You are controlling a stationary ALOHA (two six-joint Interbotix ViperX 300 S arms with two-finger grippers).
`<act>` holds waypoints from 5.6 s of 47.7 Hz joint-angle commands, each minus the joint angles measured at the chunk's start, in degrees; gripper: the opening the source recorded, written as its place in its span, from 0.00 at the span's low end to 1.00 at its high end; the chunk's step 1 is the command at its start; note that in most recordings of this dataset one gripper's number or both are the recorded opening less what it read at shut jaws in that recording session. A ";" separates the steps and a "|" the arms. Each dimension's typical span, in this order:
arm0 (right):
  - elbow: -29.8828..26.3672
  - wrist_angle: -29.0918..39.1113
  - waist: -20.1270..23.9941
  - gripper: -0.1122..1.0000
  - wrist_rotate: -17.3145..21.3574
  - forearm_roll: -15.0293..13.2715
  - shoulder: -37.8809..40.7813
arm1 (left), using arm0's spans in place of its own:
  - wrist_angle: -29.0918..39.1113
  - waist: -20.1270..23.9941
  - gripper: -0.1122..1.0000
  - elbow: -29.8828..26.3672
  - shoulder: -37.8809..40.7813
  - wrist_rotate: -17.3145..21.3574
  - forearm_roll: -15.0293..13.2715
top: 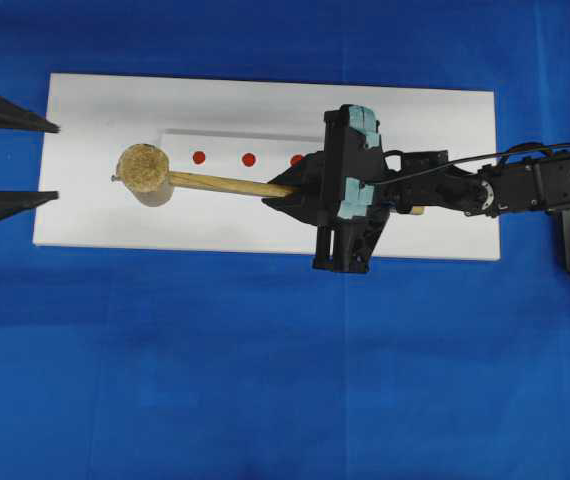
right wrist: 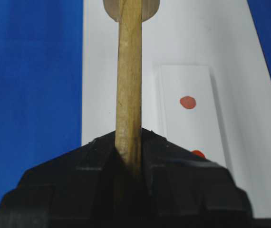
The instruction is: Hit the mark with a hammer.
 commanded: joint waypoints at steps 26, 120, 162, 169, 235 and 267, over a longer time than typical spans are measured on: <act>-1.41 -0.35 0.09 0.12 -0.18 -0.26 -0.79 | -13.10 -2.20 0.92 -11.16 28.30 -0.26 -0.18; 5.27 -3.34 0.70 0.89 0.44 -0.09 -7.12 | -11.60 -2.11 0.52 -14.33 32.70 -1.67 -0.79; 4.66 -5.27 0.88 0.89 -1.58 -2.55 -6.24 | -7.12 -3.60 0.52 -16.00 33.22 -70.58 -0.18; 3.52 -5.01 0.88 0.89 -1.58 -4.22 -4.22 | -7.12 -3.78 0.52 -16.35 33.22 -70.75 -0.18; 0.62 -4.39 0.70 0.17 -1.49 -7.03 2.46 | -1.23 -2.81 0.52 -17.40 33.22 -70.58 -0.09; 8.79 -4.66 0.62 0.17 -0.62 -5.98 -7.56 | 4.75 -4.39 0.83 -13.18 26.10 -71.19 -0.09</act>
